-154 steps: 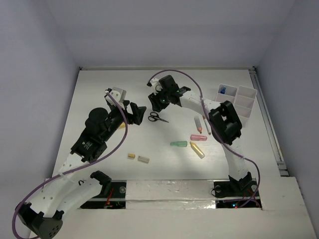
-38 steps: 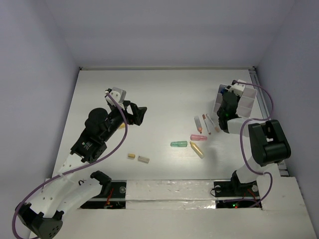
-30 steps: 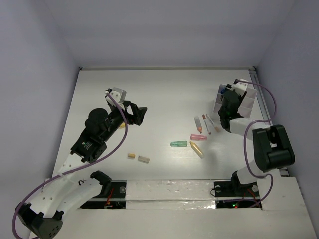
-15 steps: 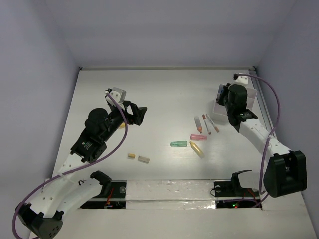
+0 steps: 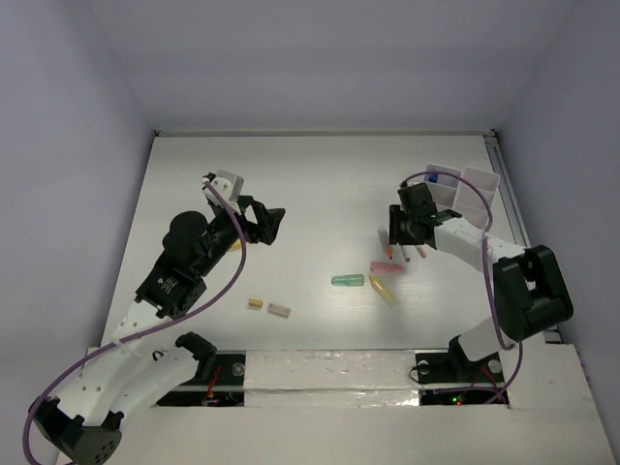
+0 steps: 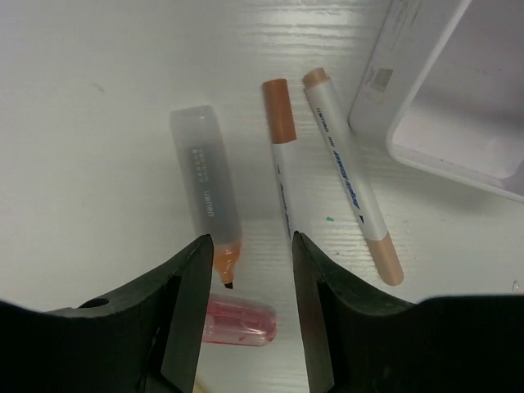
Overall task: Sort the stationery into containers
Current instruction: Pick up the pen from the center of the board, then place the pen in the storage box, then pick up the pen from the center of the board, then place the pen in the storage box.
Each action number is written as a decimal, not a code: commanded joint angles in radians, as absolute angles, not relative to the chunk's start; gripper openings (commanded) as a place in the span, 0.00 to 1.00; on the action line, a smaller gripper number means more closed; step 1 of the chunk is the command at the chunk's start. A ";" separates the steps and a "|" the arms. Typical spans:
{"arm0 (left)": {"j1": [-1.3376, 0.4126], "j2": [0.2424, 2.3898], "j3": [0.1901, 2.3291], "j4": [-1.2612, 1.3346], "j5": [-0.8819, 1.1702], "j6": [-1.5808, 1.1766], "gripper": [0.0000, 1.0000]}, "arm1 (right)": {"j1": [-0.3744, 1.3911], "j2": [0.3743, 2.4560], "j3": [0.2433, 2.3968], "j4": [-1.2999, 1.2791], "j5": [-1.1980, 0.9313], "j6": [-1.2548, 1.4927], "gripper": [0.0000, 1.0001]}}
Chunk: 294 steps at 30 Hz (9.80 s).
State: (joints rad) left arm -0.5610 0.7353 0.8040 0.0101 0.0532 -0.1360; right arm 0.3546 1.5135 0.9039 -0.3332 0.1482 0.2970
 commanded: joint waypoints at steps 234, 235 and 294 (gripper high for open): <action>-0.558 0.830 0.824 0.106 0.287 -0.230 0.74 | 0.272 1.210 0.900 -0.290 -0.385 0.388 0.00; -0.558 0.844 0.824 0.121 0.332 -0.253 0.73 | 0.281 1.206 0.899 -0.285 -0.415 0.381 0.00; -0.729 1.537 1.161 0.465 0.345 -0.649 0.00 | 0.433 0.970 0.747 -0.158 -0.313 0.448 0.89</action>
